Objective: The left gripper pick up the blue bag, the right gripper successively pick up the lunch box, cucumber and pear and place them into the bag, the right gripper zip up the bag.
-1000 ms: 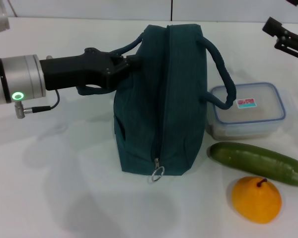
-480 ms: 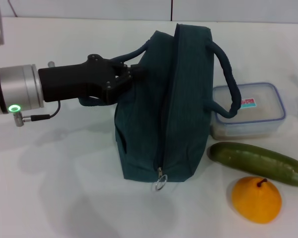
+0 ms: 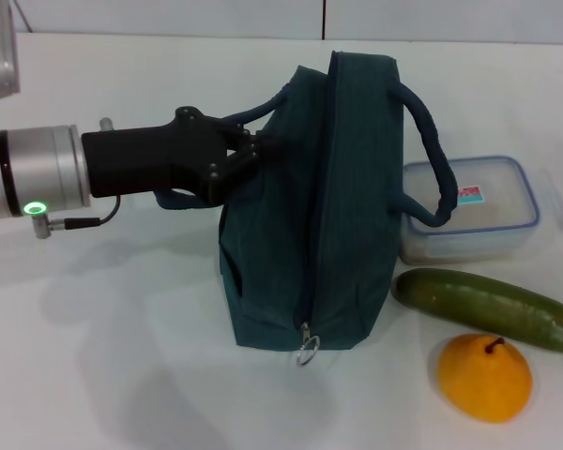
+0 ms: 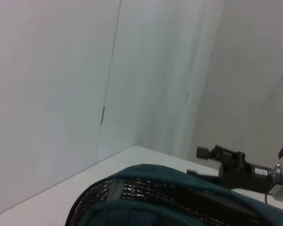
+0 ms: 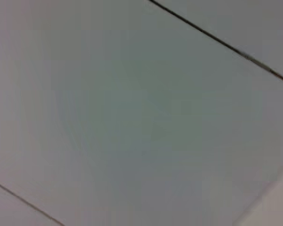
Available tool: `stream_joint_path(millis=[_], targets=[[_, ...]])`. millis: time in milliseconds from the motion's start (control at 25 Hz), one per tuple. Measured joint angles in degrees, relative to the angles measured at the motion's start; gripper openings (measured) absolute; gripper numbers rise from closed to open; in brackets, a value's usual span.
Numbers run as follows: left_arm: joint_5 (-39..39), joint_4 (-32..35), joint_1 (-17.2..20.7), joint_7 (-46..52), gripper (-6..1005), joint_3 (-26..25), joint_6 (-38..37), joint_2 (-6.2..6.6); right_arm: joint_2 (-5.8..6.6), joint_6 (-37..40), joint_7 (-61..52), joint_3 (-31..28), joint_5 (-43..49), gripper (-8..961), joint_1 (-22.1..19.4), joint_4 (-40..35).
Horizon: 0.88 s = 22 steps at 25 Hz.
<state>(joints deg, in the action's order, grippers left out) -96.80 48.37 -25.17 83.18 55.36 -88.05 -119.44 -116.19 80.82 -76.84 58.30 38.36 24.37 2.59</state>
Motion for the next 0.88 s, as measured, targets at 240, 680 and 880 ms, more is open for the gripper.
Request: stream_joint_path(millis=[240,680,880], targets=[[0.2,-1.8,-1.5,-1.7,35,0.4,0.0,-0.05,0.0,-3.1,-4.1,-0.1,4.0,845,2.3,3.9],[0.4,-2.8,-2.6,-2.5,35,2.5,0.1,-0.19,0.01,-4.5,-7.1,-0.5,8.8,810,4.5,6.4],[0.4,-2.8,-2.5,-2.5,35,3.1,0.1,-0.23,0.01,-4.5,-9.0,-0.6,10.4,791,5.0,6.4]])
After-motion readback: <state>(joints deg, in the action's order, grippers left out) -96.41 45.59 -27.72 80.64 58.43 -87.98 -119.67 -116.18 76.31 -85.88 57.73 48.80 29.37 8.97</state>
